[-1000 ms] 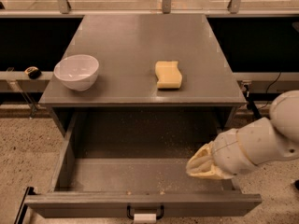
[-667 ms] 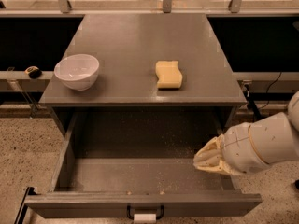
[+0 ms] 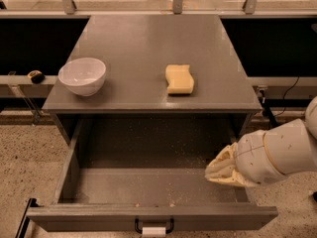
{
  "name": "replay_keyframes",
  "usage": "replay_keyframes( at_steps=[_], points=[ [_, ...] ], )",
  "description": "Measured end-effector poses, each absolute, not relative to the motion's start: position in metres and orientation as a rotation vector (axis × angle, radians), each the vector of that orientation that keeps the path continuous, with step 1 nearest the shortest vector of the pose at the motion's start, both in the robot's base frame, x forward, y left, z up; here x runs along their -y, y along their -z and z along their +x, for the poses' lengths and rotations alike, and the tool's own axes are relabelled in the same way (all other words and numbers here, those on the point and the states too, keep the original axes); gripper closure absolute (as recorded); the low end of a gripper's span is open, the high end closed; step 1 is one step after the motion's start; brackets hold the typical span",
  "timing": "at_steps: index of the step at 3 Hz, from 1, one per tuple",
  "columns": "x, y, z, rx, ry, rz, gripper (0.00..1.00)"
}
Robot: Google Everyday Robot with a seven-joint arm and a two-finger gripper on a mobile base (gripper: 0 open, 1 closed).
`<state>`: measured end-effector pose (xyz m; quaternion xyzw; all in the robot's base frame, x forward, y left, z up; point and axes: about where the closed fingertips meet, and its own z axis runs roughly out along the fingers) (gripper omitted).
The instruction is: Open top drawer
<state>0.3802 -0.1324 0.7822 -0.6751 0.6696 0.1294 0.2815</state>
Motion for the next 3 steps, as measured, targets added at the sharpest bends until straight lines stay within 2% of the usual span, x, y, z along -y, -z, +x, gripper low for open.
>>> replay_keyframes(
  at_steps=[1, 2, 3],
  points=[
    [0.1324, -0.7822, 0.3802, -1.794, -0.347, -1.809, 0.11],
    [0.1324, -0.7822, 0.3802, -1.794, -0.347, -1.809, 0.0],
    [0.1324, -0.7822, 0.3802, -1.794, -0.347, -1.809, 0.0]
  ],
)
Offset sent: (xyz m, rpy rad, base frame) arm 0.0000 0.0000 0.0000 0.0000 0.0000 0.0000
